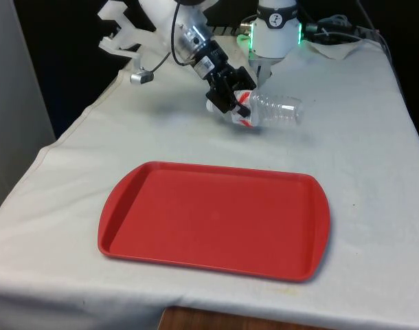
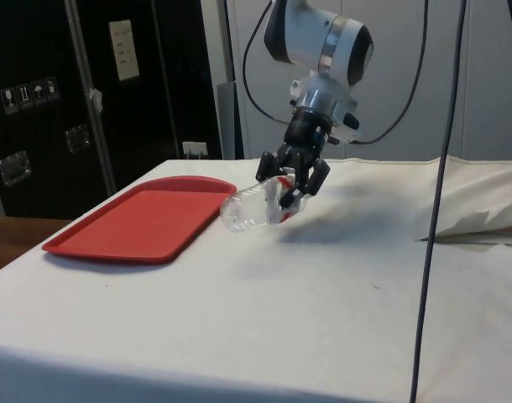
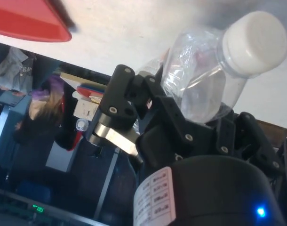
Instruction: Place the bottle upright on the tray.
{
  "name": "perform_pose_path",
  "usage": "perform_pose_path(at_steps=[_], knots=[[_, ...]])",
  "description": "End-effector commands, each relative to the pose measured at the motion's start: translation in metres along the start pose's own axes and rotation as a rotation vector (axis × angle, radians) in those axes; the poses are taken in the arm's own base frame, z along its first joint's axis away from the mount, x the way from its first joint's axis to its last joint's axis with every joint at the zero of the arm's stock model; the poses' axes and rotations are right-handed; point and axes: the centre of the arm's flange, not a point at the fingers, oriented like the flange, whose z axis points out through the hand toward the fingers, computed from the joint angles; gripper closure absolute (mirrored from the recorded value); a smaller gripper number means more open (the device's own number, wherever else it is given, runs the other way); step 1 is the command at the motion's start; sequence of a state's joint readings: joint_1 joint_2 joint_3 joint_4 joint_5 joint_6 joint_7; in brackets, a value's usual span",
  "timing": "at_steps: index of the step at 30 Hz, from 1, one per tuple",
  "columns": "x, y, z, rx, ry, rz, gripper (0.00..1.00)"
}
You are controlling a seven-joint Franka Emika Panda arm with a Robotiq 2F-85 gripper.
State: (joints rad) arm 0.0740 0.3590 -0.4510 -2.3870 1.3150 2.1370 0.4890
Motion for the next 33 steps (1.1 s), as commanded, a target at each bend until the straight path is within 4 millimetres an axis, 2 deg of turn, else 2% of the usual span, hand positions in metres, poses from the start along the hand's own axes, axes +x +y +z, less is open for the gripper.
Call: perform_pose_path(at_steps=[1,13,33], knots=[[-0.002,-0.001,0.002,-0.007,0.010,0.004,0.85],[-0.010,-0.005,0.006,-0.007,0.037,-0.012,0.85],[-0.030,-0.020,-0.013,-0.007,0.108,-0.036,0.85]])
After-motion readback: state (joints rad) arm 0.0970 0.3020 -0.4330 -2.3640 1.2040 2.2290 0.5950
